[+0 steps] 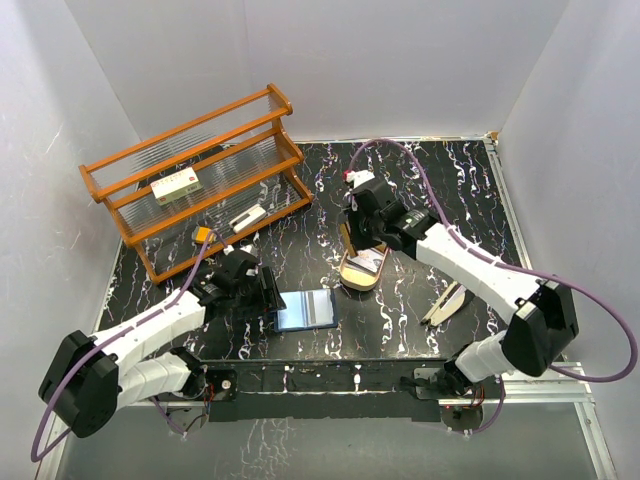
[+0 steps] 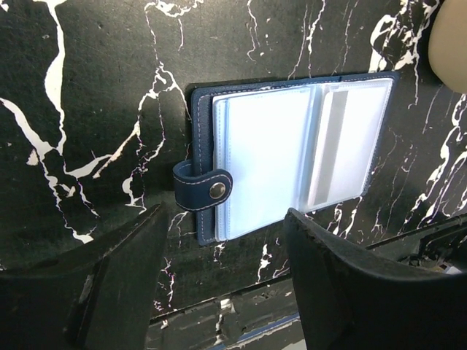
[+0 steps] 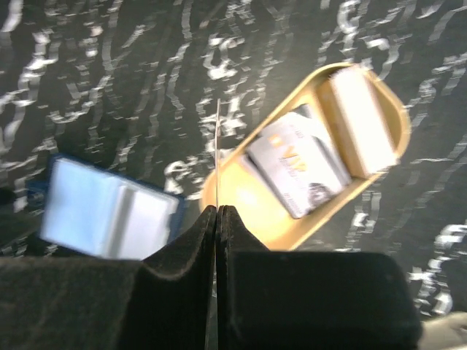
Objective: Put the credit cards into the card holder
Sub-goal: Pick up the credit card from the storage box, then insert the credit card into the card holder.
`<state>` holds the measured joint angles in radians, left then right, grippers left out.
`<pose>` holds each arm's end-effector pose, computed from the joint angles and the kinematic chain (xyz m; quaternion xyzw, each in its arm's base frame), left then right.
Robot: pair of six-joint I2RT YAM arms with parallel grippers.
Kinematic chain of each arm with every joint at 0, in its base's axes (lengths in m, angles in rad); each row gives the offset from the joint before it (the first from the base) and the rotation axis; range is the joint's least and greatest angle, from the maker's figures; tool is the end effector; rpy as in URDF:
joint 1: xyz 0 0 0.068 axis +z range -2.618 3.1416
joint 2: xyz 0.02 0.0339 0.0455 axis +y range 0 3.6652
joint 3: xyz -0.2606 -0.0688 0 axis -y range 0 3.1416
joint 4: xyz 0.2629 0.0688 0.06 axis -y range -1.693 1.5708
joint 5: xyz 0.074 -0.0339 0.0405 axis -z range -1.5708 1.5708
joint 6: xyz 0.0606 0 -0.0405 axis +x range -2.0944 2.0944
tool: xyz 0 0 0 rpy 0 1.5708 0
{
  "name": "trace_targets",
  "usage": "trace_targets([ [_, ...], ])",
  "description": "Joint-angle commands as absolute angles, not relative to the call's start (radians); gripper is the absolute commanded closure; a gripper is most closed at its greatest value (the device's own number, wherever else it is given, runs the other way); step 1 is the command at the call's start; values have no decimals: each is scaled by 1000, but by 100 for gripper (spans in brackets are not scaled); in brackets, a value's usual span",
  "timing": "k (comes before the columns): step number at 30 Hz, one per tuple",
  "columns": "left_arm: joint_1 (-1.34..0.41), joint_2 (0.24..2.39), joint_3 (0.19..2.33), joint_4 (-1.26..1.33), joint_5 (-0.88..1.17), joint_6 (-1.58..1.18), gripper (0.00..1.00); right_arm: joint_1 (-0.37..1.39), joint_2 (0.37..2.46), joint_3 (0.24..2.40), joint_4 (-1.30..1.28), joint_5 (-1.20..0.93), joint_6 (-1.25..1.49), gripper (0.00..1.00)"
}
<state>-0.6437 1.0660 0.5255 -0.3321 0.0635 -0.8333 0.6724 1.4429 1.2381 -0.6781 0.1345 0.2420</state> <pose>0.1870 -0.1451 0.1548 -0.0781 0.9360 -0.2522 0.2327 0.2722 0.2063 0.2737 -0.1784 0.9225 0.0918 0.3298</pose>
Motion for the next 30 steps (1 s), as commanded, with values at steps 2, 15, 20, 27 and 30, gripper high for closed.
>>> trace_targets([
  [2, -646, 1098, 525, -319, 42, -830, 37, 675, 1355, 1112, -477, -171, 462, 100],
  [15, -646, 1171, 532, -315, 21, -830, 38, 696, 1292, 811, -171, -291, 799, 100],
  [20, -646, 1202, 553, -316, 12, -819, 39, 714, 1345, 784, -130, -286, 823, 100],
  [27, -646, 1215, 541, -305, 14, -826, 42, 769, 1437, 791, -90, -291, 830, 98],
  [30, -646, 1211, 533, -294, 17, -829, 45, 782, 1466, 787, -80, -278, 836, 97],
])
